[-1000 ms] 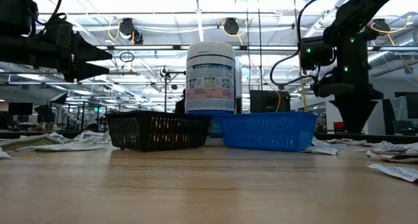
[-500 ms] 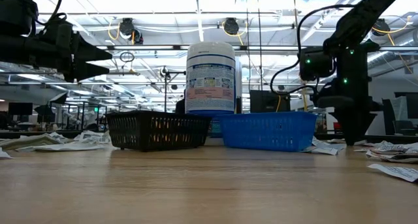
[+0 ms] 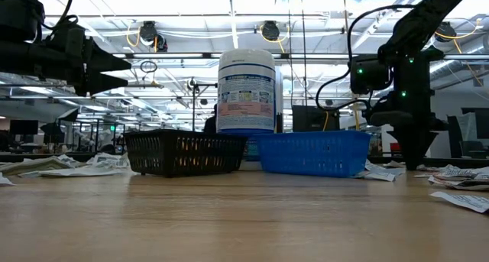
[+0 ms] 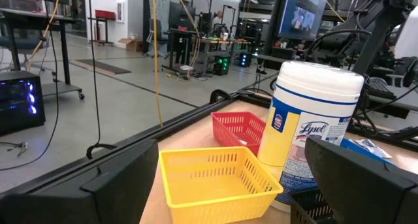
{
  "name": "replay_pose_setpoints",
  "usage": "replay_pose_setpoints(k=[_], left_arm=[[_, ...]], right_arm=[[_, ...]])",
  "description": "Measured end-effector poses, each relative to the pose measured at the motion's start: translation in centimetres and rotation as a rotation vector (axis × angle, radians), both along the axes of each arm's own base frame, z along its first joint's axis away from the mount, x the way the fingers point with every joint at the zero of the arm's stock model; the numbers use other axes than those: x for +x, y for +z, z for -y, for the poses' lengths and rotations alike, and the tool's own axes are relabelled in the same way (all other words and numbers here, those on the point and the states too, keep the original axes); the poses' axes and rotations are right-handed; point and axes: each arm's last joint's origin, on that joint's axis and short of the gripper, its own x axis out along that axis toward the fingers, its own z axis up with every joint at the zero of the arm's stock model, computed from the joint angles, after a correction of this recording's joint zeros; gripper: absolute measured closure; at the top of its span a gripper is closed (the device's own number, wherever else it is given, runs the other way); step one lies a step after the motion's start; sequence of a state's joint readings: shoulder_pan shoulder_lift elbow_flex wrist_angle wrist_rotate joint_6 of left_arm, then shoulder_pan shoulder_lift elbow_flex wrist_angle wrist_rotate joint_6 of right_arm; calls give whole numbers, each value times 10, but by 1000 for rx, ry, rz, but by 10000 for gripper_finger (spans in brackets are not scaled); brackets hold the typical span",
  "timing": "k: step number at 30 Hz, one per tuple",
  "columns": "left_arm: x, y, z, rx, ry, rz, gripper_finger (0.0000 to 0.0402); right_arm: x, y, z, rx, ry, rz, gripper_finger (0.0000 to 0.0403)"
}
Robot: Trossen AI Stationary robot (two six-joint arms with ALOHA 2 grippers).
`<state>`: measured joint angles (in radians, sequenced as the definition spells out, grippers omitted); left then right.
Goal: Pick & Place First Aid Supplies
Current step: Put the ointment pack into the red bin
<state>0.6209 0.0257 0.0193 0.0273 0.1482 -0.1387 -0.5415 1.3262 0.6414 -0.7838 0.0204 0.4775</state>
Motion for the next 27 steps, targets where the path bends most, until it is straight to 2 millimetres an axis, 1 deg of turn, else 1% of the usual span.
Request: replay_pose_setpoints(k=[3,10,18,23,27], left_arm=[[0,0,0,0,0,0,9],[0,0,0,0,0,-1,9],[0,0,0,0,0,0,9],[0,0,0,0,0,0,9],[0,0,0,0,0,0,9]], right_arm=[[0,8,-1,43,-1,-30,402],[4,38,2,78,53,-80,402],[13,81,8,78,118,-80,403],[18,108,10,67,123,-64,403],[18,123,11,67,119,-63,403]])
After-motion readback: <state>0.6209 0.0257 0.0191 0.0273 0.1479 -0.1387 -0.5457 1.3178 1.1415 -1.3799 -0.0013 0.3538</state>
